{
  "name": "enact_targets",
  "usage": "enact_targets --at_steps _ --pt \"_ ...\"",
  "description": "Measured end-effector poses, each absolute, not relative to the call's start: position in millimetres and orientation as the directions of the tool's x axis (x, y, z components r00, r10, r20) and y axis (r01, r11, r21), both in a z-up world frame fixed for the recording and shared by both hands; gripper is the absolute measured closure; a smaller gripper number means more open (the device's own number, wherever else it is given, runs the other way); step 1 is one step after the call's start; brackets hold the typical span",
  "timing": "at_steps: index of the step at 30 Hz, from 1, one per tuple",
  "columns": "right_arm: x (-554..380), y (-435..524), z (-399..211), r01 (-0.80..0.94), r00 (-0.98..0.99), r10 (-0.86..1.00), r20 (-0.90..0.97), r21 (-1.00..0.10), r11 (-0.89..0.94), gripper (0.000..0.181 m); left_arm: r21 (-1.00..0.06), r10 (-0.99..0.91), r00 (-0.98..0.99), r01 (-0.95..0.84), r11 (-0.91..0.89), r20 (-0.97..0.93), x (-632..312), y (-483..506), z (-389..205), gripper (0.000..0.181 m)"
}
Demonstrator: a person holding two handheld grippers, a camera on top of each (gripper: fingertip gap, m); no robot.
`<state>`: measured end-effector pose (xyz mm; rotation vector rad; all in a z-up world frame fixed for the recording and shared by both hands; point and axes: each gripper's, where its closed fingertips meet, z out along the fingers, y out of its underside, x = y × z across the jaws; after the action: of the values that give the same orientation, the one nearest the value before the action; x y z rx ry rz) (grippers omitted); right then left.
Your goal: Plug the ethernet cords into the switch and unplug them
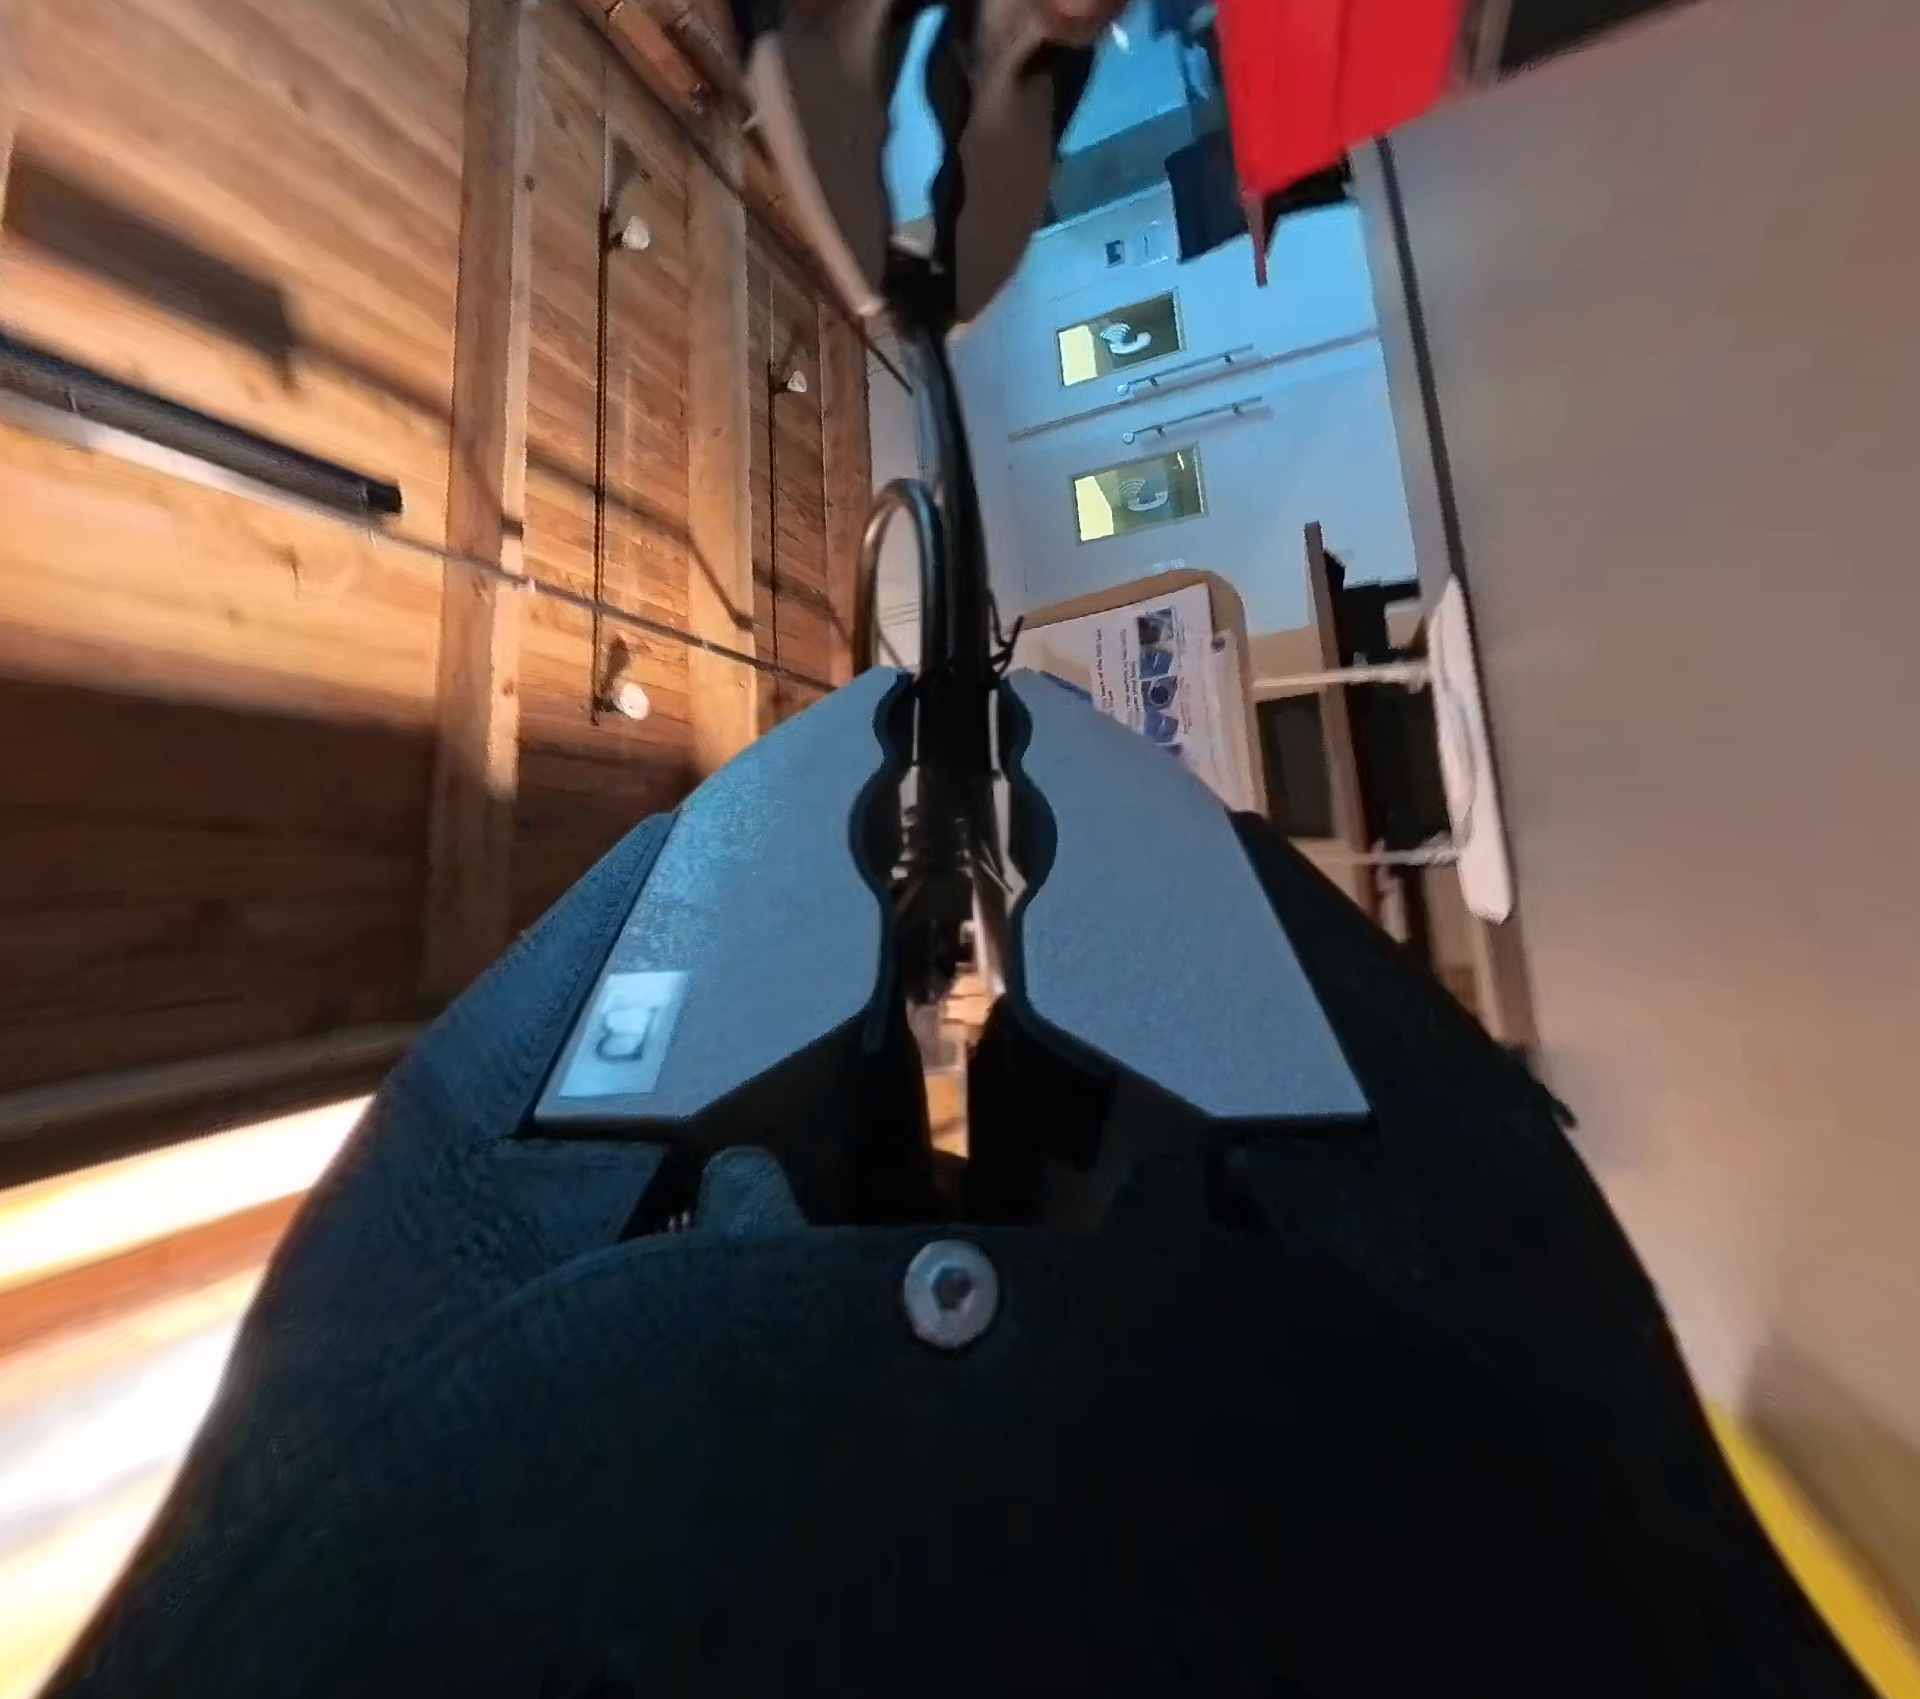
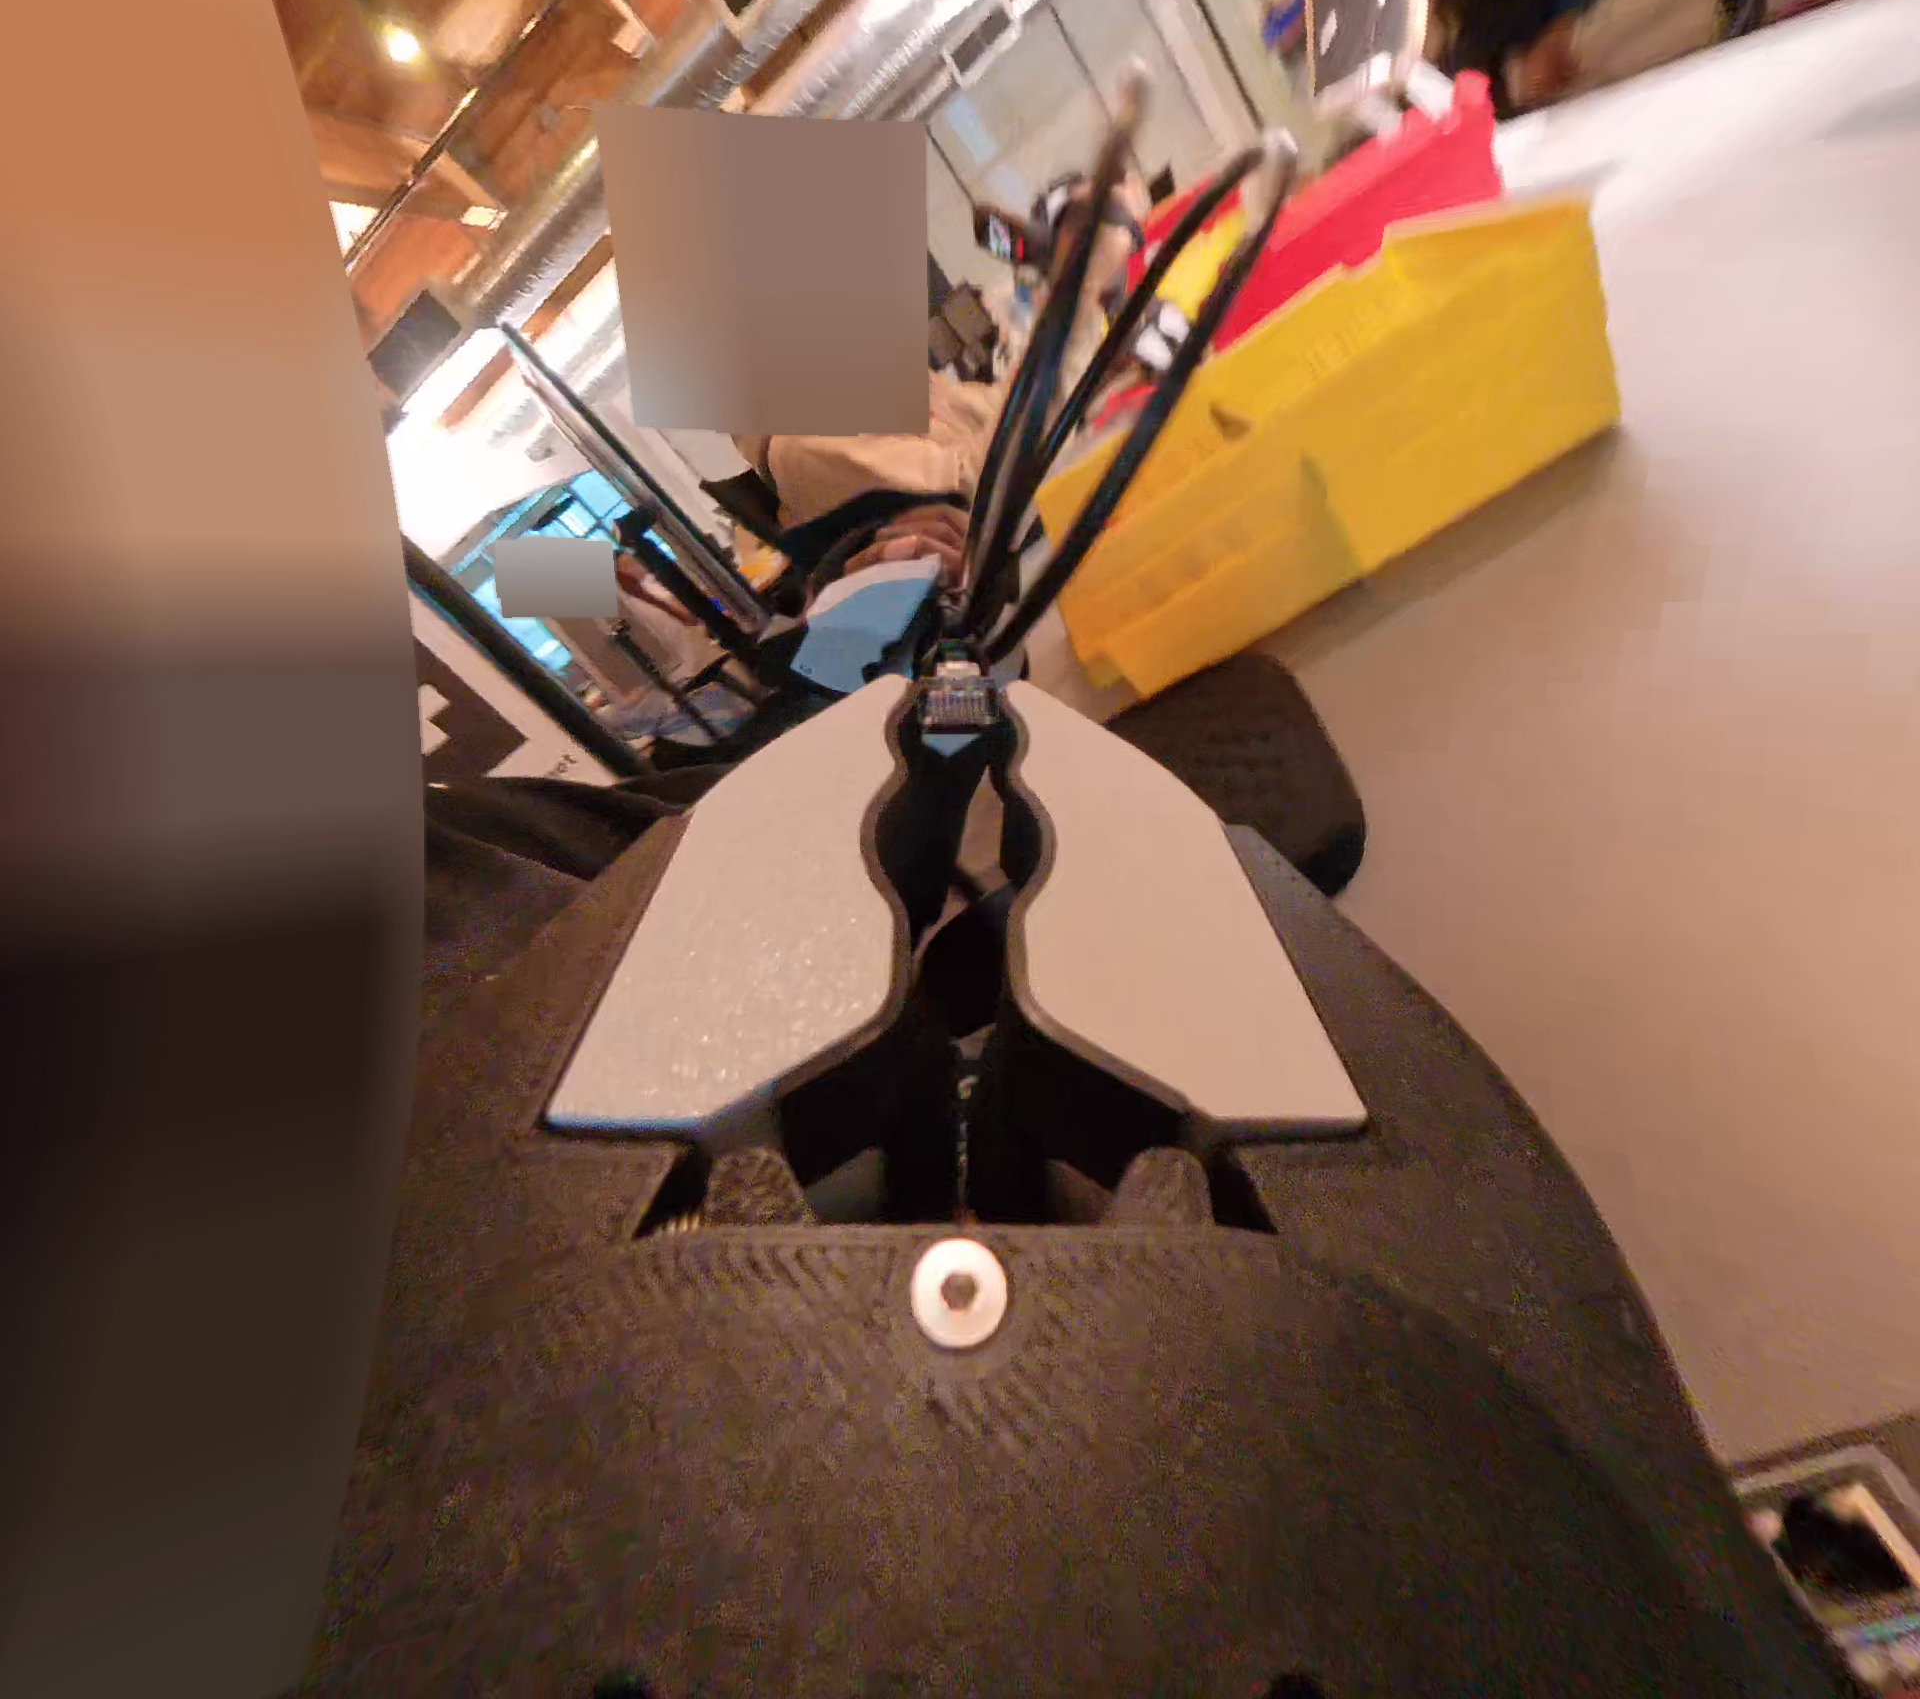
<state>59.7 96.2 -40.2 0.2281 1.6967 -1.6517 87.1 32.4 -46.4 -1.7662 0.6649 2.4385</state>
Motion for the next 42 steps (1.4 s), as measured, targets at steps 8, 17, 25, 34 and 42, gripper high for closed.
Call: enact_targets --at_steps 8,17,25,34,42 --pt "58.1 106.3 13.6 0.14 -0.976 -0.205 -0.073 -0.932 -0.333 0.17 -0.696 0.943 -0.095 -0.652 -0.301 -0.319 121.2 -22.5 15.7 0.109" --pt "92.8 99.5 10.5 0.253 -0.922 -0.377 -0.087 -0.872 -0.419 0.17 -0.709 0.385 0.868 -0.055 0.703 0.315 106.5 81.9 -13.2 0.13" --pt "107.8 84.5 -16.0 0.329 -0.878 -0.446 -0.172 -0.895 -0.302 0.17 -0.751 0.441 0.865 -0.121 0.649 0.241 109.7 85.1 -15.0 0.175" --pt "97.4 98.9 -13.2 0.226 -0.903 -0.418 -0.099 -0.937 -0.267 0.168 -0.828 0.483 0.856 -0.131 0.545 0.182 110.6 82.9 -23.5 0.175" --pt "107.0 99.7 -23.7 0.115 -0.902 -0.431 -0.023 -0.975 -0.189 0.17 -0.868 0.478 0.867 -0.124 0.482 0.142 112.9 92.0 -28.4 0.175"
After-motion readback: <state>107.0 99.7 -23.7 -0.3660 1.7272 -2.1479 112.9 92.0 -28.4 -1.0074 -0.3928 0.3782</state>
